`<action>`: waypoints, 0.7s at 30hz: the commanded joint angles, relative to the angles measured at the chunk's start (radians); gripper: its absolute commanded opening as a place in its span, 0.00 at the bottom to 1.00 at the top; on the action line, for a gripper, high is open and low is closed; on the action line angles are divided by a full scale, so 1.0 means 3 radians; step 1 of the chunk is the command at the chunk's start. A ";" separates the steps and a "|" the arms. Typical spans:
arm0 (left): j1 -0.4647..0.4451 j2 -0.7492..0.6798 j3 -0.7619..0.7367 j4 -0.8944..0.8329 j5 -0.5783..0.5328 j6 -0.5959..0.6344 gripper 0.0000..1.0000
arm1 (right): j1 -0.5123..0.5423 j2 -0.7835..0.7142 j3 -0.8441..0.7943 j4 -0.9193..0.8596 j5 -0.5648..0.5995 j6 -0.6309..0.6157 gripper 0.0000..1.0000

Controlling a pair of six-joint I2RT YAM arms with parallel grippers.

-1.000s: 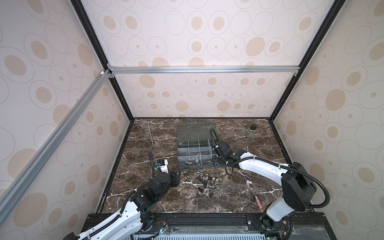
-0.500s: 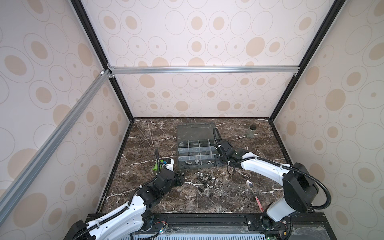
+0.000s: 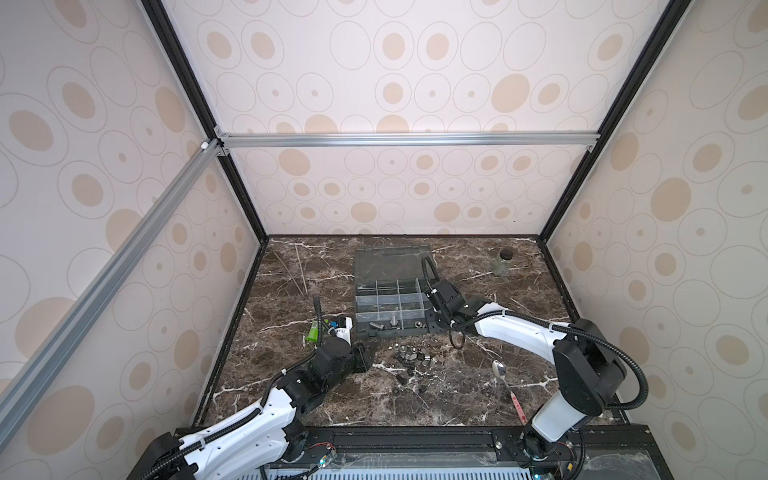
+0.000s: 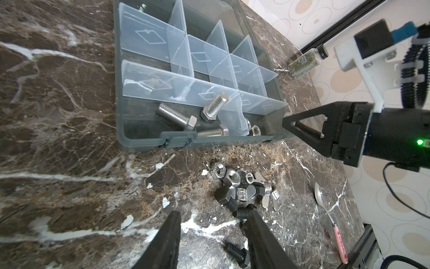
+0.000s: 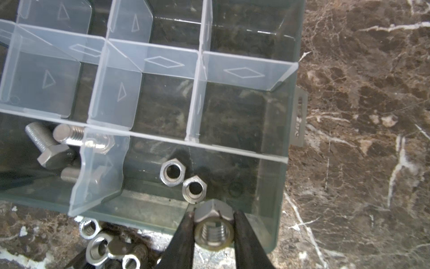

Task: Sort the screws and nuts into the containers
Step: 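Open the right gripper to drop the nut into the nearest compartment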

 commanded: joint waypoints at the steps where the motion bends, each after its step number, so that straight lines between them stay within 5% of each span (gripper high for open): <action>1: 0.0016 0.0003 0.0091 0.0081 0.0026 -0.0078 0.47 | -0.0013 0.0083 0.0136 0.0023 -0.0031 0.0005 0.30; 11: 0.0016 -0.0061 0.0065 0.0060 0.0016 -0.0098 0.47 | -0.0017 0.0132 0.0152 0.0035 -0.0062 0.0066 0.43; 21: 0.0011 -0.0009 0.0068 0.0086 0.0051 -0.0091 0.47 | -0.0010 -0.0002 0.0089 0.0022 -0.0007 0.0106 0.44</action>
